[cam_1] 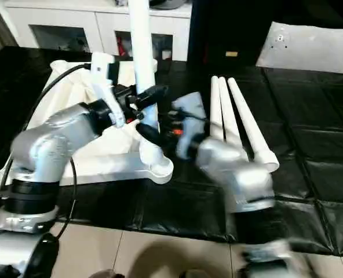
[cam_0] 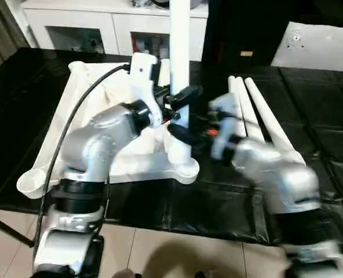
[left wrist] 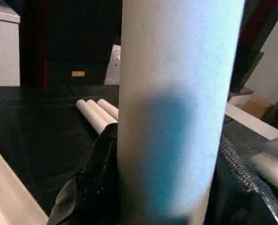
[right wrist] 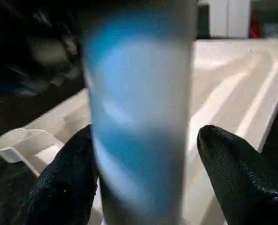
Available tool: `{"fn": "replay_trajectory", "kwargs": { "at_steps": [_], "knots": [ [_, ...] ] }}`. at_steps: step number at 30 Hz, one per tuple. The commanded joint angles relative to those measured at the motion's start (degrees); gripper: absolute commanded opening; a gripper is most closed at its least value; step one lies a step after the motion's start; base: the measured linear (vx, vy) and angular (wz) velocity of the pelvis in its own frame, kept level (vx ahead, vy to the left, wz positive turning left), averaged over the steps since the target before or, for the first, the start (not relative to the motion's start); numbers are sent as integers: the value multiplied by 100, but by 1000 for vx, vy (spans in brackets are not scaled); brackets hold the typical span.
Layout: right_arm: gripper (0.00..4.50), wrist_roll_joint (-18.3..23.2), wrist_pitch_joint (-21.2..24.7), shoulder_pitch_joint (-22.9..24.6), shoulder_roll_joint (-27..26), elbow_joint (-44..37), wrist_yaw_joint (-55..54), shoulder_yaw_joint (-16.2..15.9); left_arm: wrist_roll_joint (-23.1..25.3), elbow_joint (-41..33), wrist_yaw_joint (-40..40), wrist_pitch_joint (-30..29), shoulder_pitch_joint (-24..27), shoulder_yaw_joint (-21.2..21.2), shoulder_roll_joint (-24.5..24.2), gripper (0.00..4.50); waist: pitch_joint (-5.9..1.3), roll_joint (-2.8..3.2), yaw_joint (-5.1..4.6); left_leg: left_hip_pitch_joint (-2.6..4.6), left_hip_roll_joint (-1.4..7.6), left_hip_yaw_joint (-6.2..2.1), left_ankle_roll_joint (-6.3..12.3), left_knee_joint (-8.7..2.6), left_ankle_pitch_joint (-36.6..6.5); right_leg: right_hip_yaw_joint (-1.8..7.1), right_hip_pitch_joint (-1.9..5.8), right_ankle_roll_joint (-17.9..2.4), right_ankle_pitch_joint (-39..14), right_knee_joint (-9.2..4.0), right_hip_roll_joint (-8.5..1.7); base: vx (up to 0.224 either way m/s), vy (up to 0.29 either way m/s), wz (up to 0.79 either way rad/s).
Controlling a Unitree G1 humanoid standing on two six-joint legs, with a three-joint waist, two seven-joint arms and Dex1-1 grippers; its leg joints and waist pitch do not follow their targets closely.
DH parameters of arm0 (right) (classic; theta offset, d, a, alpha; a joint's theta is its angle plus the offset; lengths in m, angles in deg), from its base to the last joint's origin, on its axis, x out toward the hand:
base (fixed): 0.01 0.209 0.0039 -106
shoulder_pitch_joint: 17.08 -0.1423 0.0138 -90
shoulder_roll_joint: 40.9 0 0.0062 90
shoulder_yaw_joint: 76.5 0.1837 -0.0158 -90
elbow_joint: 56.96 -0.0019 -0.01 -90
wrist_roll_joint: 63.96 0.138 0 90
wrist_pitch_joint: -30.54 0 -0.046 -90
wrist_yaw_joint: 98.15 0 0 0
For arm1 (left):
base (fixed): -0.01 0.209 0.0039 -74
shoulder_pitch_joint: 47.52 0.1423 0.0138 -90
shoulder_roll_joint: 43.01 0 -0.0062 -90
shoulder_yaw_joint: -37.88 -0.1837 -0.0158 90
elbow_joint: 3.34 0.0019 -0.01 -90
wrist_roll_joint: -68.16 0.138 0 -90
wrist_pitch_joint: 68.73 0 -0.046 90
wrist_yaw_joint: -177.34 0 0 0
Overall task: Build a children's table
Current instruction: Insert table leg to table base
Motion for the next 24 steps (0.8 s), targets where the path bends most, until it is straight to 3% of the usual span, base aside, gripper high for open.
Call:
{"fn": "replay_trajectory", "kwargs": {
  "at_steps": [1, 3, 5, 12, 17, 22, 24],
  "knots": [
    [300, -97, 153, -69, -75, 58, -253, 0, 93, 34, 94, 105, -118, -26, -1, 189, -446, -75, 7, 5, 165, -19, 67, -360, -273, 200, 350, -1142, -668, -393, -318, 0, 0, 0],
    [298, -144, 210, -68, -234, 111, -441, -9, 233, 94, 137, 174, -144, -109, -7, 189, -440, -75, 3, 1, 163, -22, 41, -366, -314, 201, 351, -1103, -707, -400, -321, 0, 0, 0],
    [259, -190, 264, -69, -377, 130, -584, -4, 355, 161, 161, 248, -159, -170, -3, 189, -439, -76, 1, 4, 160, -22, 8, -371, -344, 203, 349, -1054, -738, -402, -318, 0, 0, 0],
    [208, -296, 539, -74, -612, 116, -1082, -21, 506, 247, 212, 368, -182, -216, -23, 188, -445, -62, 2, 5, 154, -24, -25, -371, -290, 207, 357, -1063, -494, -379, -318, 0, 0, 0],
    [196, -289, 551, -69, -703, 97, -1120, -4, 551, 274, 203, 404, -181, -213, -14, 188, -441, -28, 8, 14, 164, -32, -93, -380, -378, 209, 352, -1061, -524, -379, -327, 0, 0, 0],
    [195, -165, 514, -39, -747, 29, -1046, 68, 720, 374, 412, 373, -220, -186, -53, 188, -443, -33, 0, 13, 161, -31, -99, -379, -396, 211, 357, -1057, -481, -380, -320, 0, 0, 0],
    [195, -121, 506, -11, -708, -25, -965, 65, 582, 416, 383, 354, -235, -54, 2, 188, -444, -31, 2, 10, 154, -30, -100, -376, -385, 210, 361, -1071, -436, -381, -318, 0, 0, 0]
  ]
}}
